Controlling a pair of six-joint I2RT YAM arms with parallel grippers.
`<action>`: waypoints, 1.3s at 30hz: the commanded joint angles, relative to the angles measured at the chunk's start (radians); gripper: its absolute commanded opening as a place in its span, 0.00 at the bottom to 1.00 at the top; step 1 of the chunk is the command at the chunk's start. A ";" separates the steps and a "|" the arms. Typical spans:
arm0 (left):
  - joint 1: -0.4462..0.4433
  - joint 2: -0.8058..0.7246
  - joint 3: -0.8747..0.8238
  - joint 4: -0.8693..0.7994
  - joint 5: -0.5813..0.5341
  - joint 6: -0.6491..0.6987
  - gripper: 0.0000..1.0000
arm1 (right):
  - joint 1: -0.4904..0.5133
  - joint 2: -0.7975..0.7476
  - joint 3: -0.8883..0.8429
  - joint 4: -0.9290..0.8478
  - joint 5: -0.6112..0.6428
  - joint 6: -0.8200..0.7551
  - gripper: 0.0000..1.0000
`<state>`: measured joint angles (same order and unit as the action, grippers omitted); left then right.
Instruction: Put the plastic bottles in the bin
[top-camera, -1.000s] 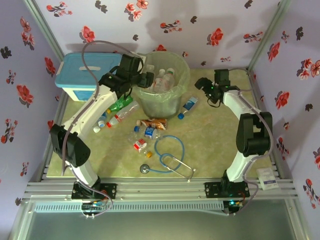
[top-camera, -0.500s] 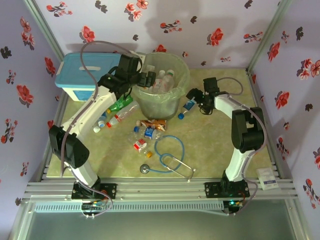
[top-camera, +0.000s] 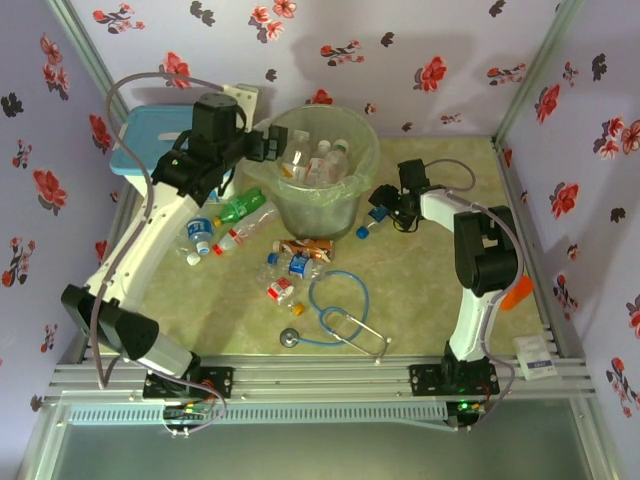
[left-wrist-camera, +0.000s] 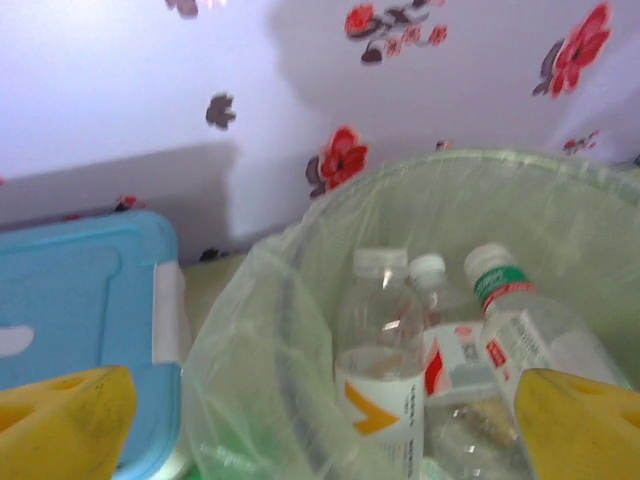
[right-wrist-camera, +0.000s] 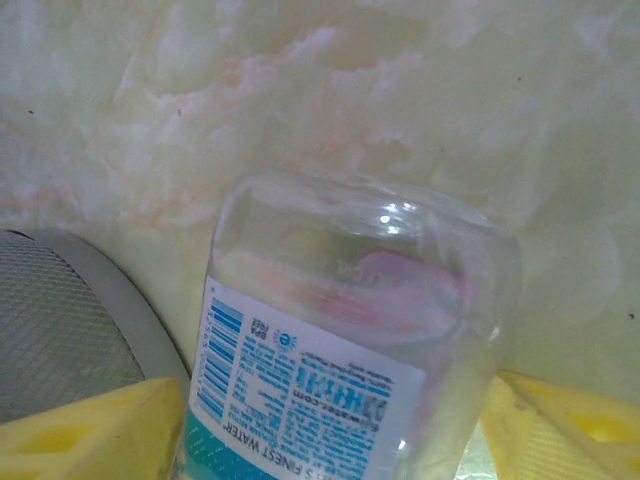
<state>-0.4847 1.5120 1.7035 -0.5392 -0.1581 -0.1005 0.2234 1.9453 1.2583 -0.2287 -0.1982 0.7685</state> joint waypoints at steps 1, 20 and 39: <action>0.013 0.012 -0.055 -0.069 -0.021 0.024 0.97 | -0.001 0.018 0.039 0.000 0.005 -0.013 0.72; 0.039 0.146 0.067 -0.309 0.094 0.016 0.98 | -0.065 -0.170 0.049 -0.138 0.034 -0.115 0.50; 0.042 0.157 0.080 -0.255 0.150 0.012 0.98 | 0.130 -0.333 0.619 -0.465 0.101 -0.493 0.50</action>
<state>-0.4503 1.6512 1.7477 -0.7654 -0.0307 -0.0940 0.2985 1.5558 1.8194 -0.6353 -0.0898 0.3504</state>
